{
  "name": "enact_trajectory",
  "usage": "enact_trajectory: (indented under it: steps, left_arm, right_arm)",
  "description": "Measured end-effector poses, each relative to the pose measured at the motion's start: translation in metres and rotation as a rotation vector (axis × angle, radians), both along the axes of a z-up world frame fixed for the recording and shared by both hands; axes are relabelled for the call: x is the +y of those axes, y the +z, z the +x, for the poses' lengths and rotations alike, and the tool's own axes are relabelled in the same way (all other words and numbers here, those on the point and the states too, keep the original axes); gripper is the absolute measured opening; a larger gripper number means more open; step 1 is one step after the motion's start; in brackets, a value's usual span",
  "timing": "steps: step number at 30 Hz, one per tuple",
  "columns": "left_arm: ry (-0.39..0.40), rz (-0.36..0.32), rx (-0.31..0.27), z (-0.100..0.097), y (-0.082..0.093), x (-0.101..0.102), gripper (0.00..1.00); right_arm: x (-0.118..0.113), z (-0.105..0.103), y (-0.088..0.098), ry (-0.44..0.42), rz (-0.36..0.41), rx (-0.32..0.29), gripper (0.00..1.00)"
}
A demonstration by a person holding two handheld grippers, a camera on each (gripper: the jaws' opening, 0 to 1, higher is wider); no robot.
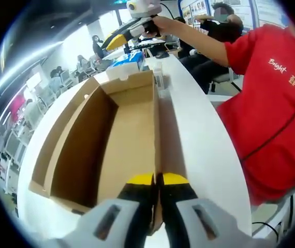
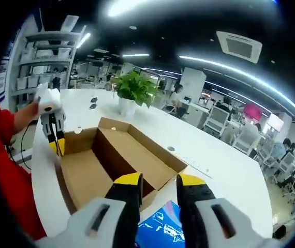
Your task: Operate the shoe box by opening the lid, removing the specified soft item, and placing it in the target area until the item is outside and the box remains undamaged.
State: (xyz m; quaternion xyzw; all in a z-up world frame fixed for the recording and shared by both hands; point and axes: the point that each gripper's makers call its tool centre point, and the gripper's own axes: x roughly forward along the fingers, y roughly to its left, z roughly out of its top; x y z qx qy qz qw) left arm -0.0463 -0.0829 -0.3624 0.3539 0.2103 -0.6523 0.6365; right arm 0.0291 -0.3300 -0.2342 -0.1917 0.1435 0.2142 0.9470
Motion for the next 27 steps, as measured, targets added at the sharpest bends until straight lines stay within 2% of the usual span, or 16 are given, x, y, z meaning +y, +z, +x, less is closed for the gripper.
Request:
enact_trajectory:
  steps: [1,4,7,8,9,10,11,14,15,19,22,24,25,27]
  left_arm:
    - [0.000,-0.001,-0.001,0.000,0.000,0.000,0.03]
    - [0.001,0.000,-0.001,0.001,-0.001,0.001,0.03]
    - [0.003,0.001,0.001,0.002,-0.002,0.001,0.03]
    - [0.003,0.001,0.001,0.002,-0.002,0.001,0.03]
    - [0.004,0.000,0.001,0.001,-0.001,0.000,0.03]
    - [0.004,0.000,0.001,0.001,-0.001,0.000,0.03]
    - [0.004,0.000,0.000,0.001,-0.001,0.001,0.03]
    - [0.005,0.001,0.004,0.001,-0.002,0.001,0.03]
    - [0.005,0.002,0.004,0.001,-0.002,0.001,0.03]
    - [0.004,0.001,0.004,0.000,-0.001,0.000,0.03]
    - [0.004,0.000,0.004,0.000,-0.001,0.000,0.03]
    - [0.003,0.000,0.003,0.001,-0.001,0.001,0.03]
    - [0.003,0.001,0.004,0.001,-0.002,0.001,0.03]
    - [0.003,0.001,0.004,0.001,-0.002,0.001,0.03]
  right_arm:
    - [0.001,0.001,0.002,-0.003,0.016,-0.001,0.25]
    - [0.002,0.008,0.010,-0.061,0.146,-0.001,0.25]
    - [-0.005,0.019,0.004,-0.147,0.243,0.030,0.25]
    - [-0.005,0.021,0.001,-0.150,0.244,0.038,0.26]
    - [-0.007,0.024,-0.009,-0.143,0.215,0.066,0.27]
    - [-0.015,0.029,-0.015,-0.189,0.224,0.070,0.27]
    - [-0.016,0.034,-0.014,-0.188,0.218,0.049,0.27]
    - [-0.011,0.039,-0.016,-0.179,0.228,0.092,0.26]
    - [-0.008,0.038,-0.018,-0.162,0.205,0.110,0.26]
    - [-0.006,0.055,-0.017,-0.172,0.138,0.107,0.28]
    - [-0.008,0.063,-0.016,-0.183,0.068,0.109,0.24]
    - [-0.007,0.068,-0.017,-0.207,0.091,0.124,0.29]
    - [-0.004,0.074,-0.018,-0.223,0.154,0.149,0.35]
    - [0.002,0.076,-0.019,-0.219,0.196,0.184,0.40]
